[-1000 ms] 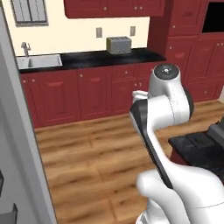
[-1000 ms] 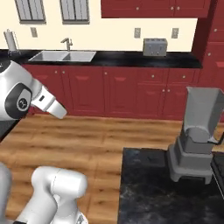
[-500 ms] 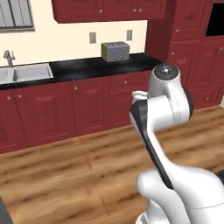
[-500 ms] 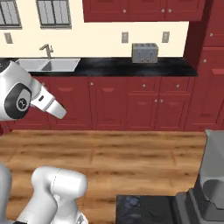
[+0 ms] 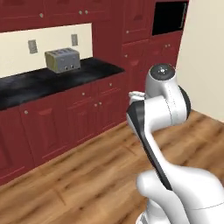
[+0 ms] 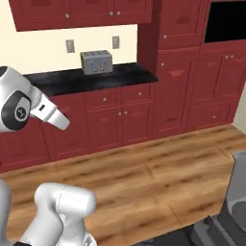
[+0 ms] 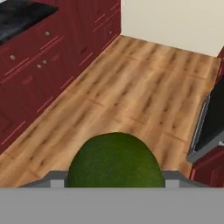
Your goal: Grab the lime and onion from the fridge, place them in the blender, close the lid, and turn on the blender to create a marinade.
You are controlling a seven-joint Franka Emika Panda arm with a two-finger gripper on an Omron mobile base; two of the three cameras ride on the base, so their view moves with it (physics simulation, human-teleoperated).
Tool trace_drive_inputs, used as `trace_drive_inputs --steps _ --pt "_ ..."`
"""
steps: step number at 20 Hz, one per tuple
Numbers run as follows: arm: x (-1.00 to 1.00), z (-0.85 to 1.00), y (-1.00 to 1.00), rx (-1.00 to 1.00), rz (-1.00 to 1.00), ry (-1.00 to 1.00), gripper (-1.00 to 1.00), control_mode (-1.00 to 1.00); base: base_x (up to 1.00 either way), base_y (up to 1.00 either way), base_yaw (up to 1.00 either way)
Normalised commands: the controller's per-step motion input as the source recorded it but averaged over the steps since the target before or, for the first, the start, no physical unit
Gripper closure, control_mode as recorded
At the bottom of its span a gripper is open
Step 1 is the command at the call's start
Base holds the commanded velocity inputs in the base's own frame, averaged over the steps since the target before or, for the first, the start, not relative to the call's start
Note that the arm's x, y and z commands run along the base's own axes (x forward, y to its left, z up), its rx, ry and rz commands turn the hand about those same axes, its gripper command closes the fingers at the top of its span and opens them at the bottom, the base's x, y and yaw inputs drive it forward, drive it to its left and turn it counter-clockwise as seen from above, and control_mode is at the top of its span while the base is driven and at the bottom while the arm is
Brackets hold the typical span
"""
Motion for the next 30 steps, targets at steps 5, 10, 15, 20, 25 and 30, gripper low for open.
trace_drive_inputs --steps 5,10,15,20,25,30 --pt "0.0 0.0 0.0 0.0 0.0 0.0 1.0 1.0 0.34 0.01 -0.72" --pt "0.0 0.0 0.0 0.0 0.0 0.0 1.0 1.0 0.25 0.09 -0.76" --pt "0.0 0.0 0.0 0.0 0.0 0.0 1.0 1.0 0.26 0.36 -0.76" --pt "0.0 0.0 0.0 0.0 0.0 0.0 1.0 1.0 0.41 0.51 -0.71" --pt "0.0 0.0 0.0 0.0 0.0 0.0 1.0 1.0 0.56 0.6 -0.61" --pt "0.0 0.0 0.0 0.0 0.0 0.0 1.0 1.0 0.63 0.64 -0.52"
